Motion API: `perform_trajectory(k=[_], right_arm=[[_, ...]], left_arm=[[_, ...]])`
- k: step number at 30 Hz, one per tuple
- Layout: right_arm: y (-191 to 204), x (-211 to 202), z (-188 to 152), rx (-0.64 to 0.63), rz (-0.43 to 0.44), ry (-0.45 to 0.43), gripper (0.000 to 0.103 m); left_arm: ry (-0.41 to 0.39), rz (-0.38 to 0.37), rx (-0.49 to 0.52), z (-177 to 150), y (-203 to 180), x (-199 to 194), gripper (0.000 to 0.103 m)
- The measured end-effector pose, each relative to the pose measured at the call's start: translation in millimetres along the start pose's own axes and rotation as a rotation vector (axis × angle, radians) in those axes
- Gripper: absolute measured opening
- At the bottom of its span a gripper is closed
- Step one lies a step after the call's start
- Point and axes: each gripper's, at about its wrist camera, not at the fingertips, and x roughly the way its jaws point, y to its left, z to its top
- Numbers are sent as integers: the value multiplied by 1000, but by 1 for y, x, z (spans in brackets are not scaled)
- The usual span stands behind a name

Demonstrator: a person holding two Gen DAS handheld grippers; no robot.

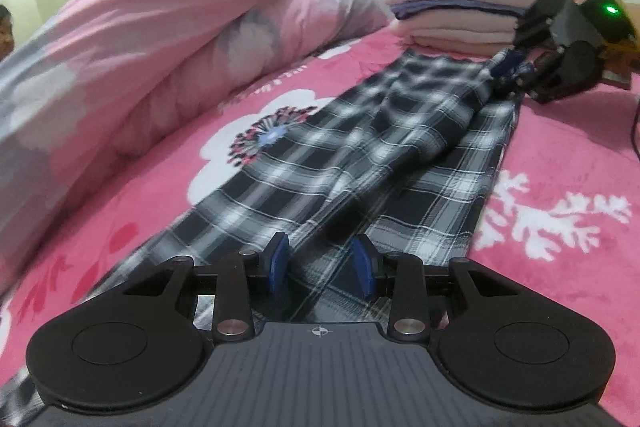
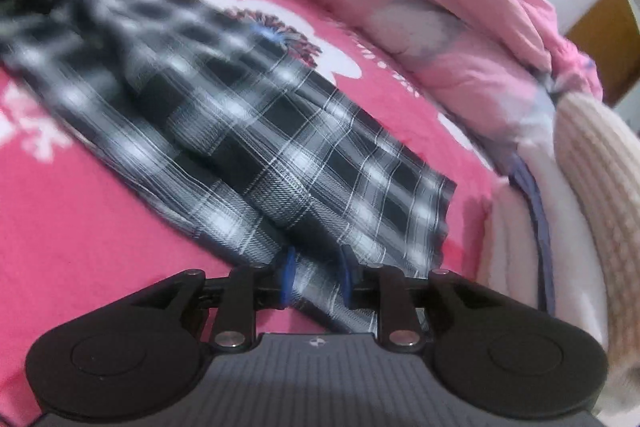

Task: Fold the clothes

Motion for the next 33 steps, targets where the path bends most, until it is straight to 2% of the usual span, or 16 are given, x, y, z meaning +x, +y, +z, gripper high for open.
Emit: perform_trajectory(k=[3, 4, 5, 7, 8, 10, 12, 15, 17, 19, 21, 22, 24, 25, 33], right_arm=[[-14, 9, 2, 36, -56, 9, 20], [-21, 10, -2, 51, -66, 18, 13], [-28, 13, -6, 62, -70, 29, 7], [-35, 13, -14, 56, -63, 51, 3], [-39, 10, -18, 44, -53, 57, 1], [-39, 7, -20, 23, -29, 39, 1], [-38, 0, -23, -5, 8, -4, 1], [-24, 3, -23, -129, -27, -10, 4], [-16, 6, -21, -198, -49, -10, 22], [-13, 10, -21, -227, -55, -6, 29], [-13, 10, -23, -245, -53, 3, 29], [-13, 10, -25, -254, -52, 7, 26], [-12, 10, -27, -272, -49, 15, 2], [-12, 10, -29, -281, -48, 20, 0], [-10, 11, -39, -353, -37, 54, 0]], left_arm=[[1, -25, -9, -2, 1, 2, 35], [-1, -39, -14, -3, 0, 2, 28], [-4, -55, -16, -4, 1, 1, 16], [-7, -89, -12, -4, 0, 0, 5], [-14, -105, -8, -4, -1, -3, 3], [-32, -125, 6, -5, -3, -8, 3], [-39, -114, 34, -5, -7, -10, 3], [-44, -97, 59, -4, -10, -11, 6], [-49, -84, 62, -3, -10, -12, 6], [-57, -74, 51, -3, -8, -12, 7], [-63, -68, 26, -3, -4, -11, 9], [-62, -67, 16, -4, -2, -10, 10], [-61, -76, -2, -4, 1, -10, 10], [-63, -84, -10, -5, 2, -12, 10], [-43, -156, -89, -7, 10, -30, 10]])
